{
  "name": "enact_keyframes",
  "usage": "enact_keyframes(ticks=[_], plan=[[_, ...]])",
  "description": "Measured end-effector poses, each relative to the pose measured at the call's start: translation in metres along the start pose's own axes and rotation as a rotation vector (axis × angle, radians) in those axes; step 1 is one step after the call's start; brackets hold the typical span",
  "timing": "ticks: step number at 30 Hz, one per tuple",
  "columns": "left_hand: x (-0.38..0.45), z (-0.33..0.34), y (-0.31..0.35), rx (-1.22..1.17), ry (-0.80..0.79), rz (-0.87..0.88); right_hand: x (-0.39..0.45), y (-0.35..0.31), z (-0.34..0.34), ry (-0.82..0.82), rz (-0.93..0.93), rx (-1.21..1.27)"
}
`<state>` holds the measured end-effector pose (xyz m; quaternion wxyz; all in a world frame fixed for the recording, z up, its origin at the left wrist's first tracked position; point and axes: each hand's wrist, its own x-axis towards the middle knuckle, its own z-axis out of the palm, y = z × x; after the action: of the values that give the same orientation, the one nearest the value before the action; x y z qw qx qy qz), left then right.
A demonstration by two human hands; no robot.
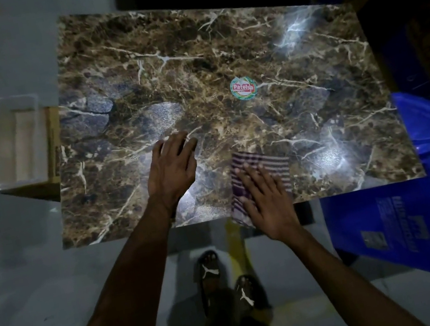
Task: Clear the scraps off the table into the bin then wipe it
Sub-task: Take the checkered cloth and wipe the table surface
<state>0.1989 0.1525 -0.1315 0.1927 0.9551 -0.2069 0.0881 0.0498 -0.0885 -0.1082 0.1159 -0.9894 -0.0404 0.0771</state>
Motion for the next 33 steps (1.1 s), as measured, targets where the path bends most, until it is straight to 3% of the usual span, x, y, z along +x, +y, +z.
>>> enact_keyframes(ticks=[5, 9, 12, 15, 18, 24, 30, 33], plan=[[-0.002, 0.005, 0.002, -0.063, -0.019, -0.034, 0.013, 0.036, -0.012, 0.031, 0.173, 0.003], [-0.005, 0.01, 0.055, -0.103, 0.029, -0.343, 0.056, 0.018, -0.01, 0.093, 0.244, 0.02], [-0.005, 0.025, 0.106, -0.069, 0.061, -0.517, 0.039, 0.013, -0.004, 0.07, 0.089, 0.023], [-0.017, 0.038, 0.127, 0.01, -0.005, -0.383, -0.004, 0.036, -0.004, 0.035, -0.026, 0.02], [-0.021, 0.039, 0.128, 0.022, -0.047, -0.22, -0.023, 0.069, -0.012, 0.01, 0.04, 0.025], [-0.016, 0.04, 0.13, -0.002, -0.018, -0.253, 0.037, 0.069, -0.013, 0.094, 0.206, 0.019], [-0.015, 0.038, 0.128, -0.031, -0.011, -0.263, 0.01, 0.047, -0.001, 0.074, -0.037, 0.039], [-0.014, 0.039, 0.128, -0.033, -0.012, -0.27, -0.023, 0.068, -0.006, 0.02, -0.008, 0.034]])
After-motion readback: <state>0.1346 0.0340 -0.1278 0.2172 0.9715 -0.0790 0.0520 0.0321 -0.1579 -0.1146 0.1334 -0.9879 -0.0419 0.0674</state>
